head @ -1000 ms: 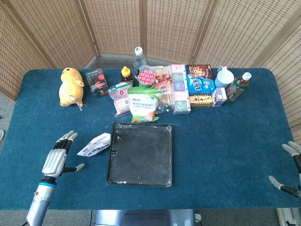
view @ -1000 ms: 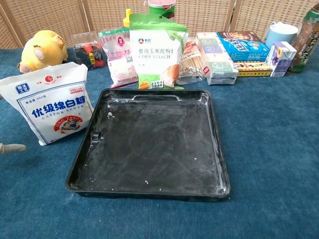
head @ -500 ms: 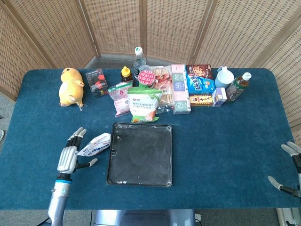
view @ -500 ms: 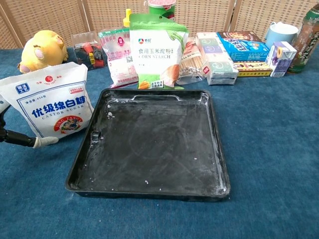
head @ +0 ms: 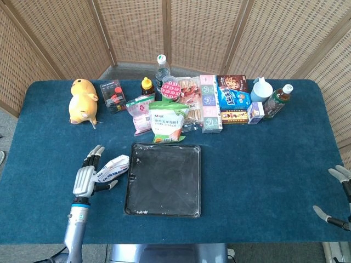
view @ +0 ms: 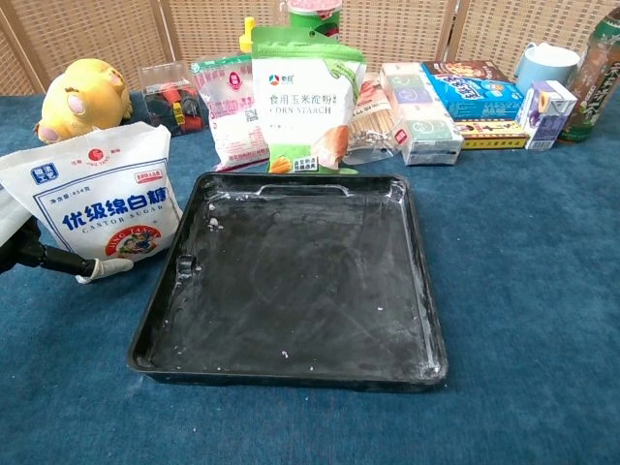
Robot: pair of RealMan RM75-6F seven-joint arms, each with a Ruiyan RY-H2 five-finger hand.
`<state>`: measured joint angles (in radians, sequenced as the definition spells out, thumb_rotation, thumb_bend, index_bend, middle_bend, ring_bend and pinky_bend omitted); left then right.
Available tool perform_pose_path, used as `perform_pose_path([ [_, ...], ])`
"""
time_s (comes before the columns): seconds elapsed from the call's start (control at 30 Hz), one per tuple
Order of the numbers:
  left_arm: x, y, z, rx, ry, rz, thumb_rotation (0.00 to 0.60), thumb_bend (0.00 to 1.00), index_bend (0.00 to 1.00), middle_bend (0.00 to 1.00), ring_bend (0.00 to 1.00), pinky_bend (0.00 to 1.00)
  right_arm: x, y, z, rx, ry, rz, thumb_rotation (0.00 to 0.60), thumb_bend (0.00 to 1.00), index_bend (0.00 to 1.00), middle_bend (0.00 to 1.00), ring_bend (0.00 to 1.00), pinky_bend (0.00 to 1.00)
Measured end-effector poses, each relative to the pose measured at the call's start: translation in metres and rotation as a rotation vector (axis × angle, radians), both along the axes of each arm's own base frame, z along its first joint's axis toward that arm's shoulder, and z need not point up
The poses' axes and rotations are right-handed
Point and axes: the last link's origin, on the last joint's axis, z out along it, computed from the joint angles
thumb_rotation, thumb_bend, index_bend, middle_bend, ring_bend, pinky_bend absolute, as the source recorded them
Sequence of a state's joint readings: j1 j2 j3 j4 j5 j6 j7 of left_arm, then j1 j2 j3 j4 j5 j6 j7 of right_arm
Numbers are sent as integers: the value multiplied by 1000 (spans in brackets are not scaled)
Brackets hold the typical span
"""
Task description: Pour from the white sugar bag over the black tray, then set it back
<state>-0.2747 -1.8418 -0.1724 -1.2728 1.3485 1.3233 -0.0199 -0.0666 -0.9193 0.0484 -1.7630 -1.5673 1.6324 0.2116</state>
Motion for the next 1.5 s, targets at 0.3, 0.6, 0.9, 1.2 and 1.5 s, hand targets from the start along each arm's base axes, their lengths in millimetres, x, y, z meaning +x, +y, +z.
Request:
perform_pose_path([
  [0.3,5,12,-11,-12,22,-13,600,337,378,212,233,341,0,1,0,5,-8,6,553,134,170,110,166,213],
  [0.6,7,19,-8,86,30,3,600,408,751,575,569,592,1,1,-1,12,-11,14,554,134,169,110,167,217],
  [0.9,5,22,-1,147,25,-31,600,415,809,633,624,632,0,-1,-2,12,-9,10,555,133,170,110,166,218],
  [1.2,-3,21,23,197,0,-105,600,416,847,670,660,663,1,-1,-3,12,-11,9,552,134,170,110,167,218],
  [1.5,5,27,68,196,143,-311,600,417,847,670,660,663,2,1,0,5,-17,12,554,133,169,110,166,218],
])
